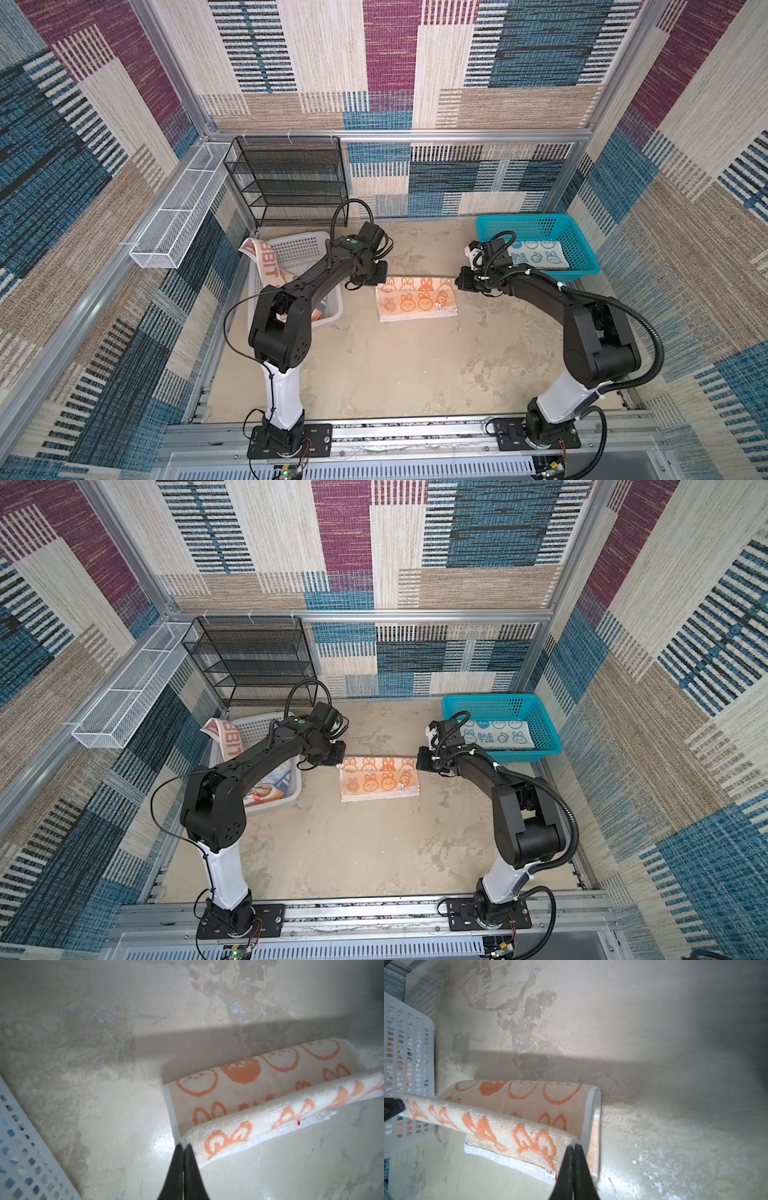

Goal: Fold and stack the towels

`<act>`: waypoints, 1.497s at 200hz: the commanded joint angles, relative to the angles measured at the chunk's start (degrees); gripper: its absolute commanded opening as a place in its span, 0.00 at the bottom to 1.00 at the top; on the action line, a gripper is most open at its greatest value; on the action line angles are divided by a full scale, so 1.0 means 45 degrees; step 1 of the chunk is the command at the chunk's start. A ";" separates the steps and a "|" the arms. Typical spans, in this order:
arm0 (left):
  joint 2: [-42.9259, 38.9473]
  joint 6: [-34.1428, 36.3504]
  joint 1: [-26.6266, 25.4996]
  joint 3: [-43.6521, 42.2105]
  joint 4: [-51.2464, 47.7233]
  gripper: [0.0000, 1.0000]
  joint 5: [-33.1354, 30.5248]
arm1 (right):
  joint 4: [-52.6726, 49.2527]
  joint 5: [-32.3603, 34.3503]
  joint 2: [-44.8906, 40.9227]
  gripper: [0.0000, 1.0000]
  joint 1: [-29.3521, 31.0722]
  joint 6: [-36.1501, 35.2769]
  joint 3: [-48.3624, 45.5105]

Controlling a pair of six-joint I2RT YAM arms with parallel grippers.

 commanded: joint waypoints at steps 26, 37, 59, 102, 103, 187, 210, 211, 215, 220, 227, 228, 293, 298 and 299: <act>-0.0360 -0.0266 -0.0179 -0.1791 0.0500 0.00 0.0252 | 0.0671 -0.0571 -0.0024 0.00 0.0109 0.0246 -0.1564; -0.0291 -0.0344 -0.0283 -0.2098 0.0593 0.00 0.0263 | 0.0872 -0.0641 0.0074 0.00 0.0213 0.0301 -0.1766; -0.0344 -0.0445 -0.0376 -0.2659 0.0956 0.00 0.0255 | 0.1072 -0.0592 0.0199 0.00 0.0382 0.0347 -0.2025; 0.0058 -0.0391 -0.0364 -0.2476 0.1014 0.00 0.0236 | 0.1054 -0.0346 0.0481 0.00 0.0403 0.0208 -0.1943; 0.0106 -0.0379 -0.0361 -0.2452 0.1014 0.00 0.0236 | 0.1046 -0.0319 0.0488 0.00 0.0403 0.0205 -0.1911; 0.0147 0.0148 -0.0062 0.0374 -0.0334 0.00 -0.0195 | -0.0805 0.0188 0.0620 0.00 0.0065 -0.0286 0.1232; -0.0346 0.0022 -0.0159 -0.0194 -0.0244 0.00 0.0005 | -0.0792 0.0118 0.0051 0.00 0.0069 -0.0251 0.0706; -0.0366 0.0003 -0.0170 -0.0227 -0.0240 0.00 0.0003 | -0.0775 0.0118 0.0019 0.00 0.0070 -0.0249 0.0663; -0.0442 -0.0014 -0.0207 -0.0378 -0.0178 0.00 0.0005 | -0.0755 0.0105 -0.0076 0.00 0.0070 -0.0221 0.0501; -0.0525 -0.0037 -0.0266 -0.0573 -0.0117 0.00 0.0013 | -0.0706 0.0088 -0.0207 0.00 0.0070 -0.0197 0.0337; -0.0675 -0.0101 -0.0343 -0.0833 -0.0027 0.00 0.0034 | -0.0645 0.0028 -0.0381 0.00 0.0066 -0.0164 0.0074; -0.0687 -0.0107 -0.0350 -0.0879 -0.0014 0.00 0.0028 | -0.0624 0.0034 -0.0422 0.00 0.0068 -0.0156 0.0015; -0.1126 -0.0663 -0.0736 -0.2975 0.1062 0.00 0.0289 | 0.0440 -0.0462 -0.0574 0.00 0.0291 0.0174 -0.2110; -0.1088 -0.0693 -0.0764 -0.3072 0.1140 0.00 0.0322 | 0.0534 -0.0492 -0.0527 0.00 0.0314 0.0191 -0.2188; -0.1079 -0.0696 -0.0776 -0.3082 0.1145 0.00 0.0328 | 0.0551 -0.0499 -0.0514 0.00 0.0319 0.0197 -0.2200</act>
